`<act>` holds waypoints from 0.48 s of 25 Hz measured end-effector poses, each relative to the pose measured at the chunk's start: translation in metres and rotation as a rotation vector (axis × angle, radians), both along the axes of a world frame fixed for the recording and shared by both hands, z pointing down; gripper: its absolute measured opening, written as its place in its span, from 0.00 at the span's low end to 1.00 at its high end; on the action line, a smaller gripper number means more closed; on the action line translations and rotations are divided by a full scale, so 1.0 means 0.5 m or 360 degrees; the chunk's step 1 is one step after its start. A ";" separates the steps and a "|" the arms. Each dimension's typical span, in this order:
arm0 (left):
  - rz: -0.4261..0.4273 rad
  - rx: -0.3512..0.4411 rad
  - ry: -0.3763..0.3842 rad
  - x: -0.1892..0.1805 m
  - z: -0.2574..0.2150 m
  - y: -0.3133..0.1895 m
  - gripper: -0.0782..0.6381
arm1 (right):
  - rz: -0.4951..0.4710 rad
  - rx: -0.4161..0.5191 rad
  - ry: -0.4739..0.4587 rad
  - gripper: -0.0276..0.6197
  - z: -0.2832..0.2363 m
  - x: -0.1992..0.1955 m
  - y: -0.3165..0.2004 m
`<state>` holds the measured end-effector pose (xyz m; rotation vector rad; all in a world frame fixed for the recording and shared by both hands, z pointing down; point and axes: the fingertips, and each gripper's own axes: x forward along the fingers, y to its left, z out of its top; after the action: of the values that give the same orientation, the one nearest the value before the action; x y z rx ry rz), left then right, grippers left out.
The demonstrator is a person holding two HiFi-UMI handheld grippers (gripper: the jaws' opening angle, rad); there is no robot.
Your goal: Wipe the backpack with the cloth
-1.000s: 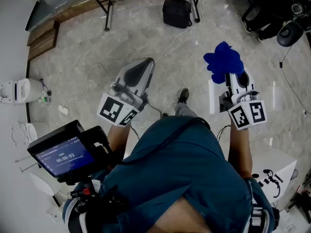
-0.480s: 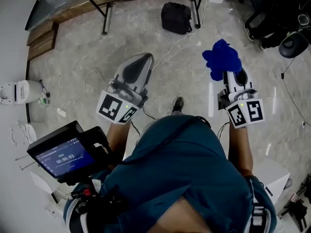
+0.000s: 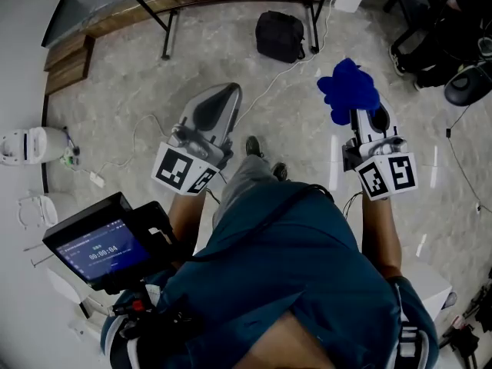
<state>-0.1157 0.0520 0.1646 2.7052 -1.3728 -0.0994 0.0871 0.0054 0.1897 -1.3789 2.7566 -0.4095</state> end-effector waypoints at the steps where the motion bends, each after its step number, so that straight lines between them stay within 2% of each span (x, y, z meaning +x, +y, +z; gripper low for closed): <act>1: 0.0009 -0.0002 -0.0019 -0.004 0.001 0.001 0.11 | 0.0009 -0.0003 -0.0018 0.12 0.006 -0.004 0.004; 5: 0.0022 0.0001 -0.0025 0.000 0.001 0.000 0.11 | 0.0008 0.0012 -0.0021 0.12 0.005 -0.004 0.001; 12: 0.0030 0.0072 0.0044 0.018 -0.027 -0.020 0.11 | 0.0020 0.0070 0.0030 0.12 -0.033 0.016 -0.018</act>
<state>-0.1069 0.0420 0.1512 2.7422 -1.3533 -0.1673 0.0953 -0.0038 0.1731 -1.3970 2.7527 -0.3344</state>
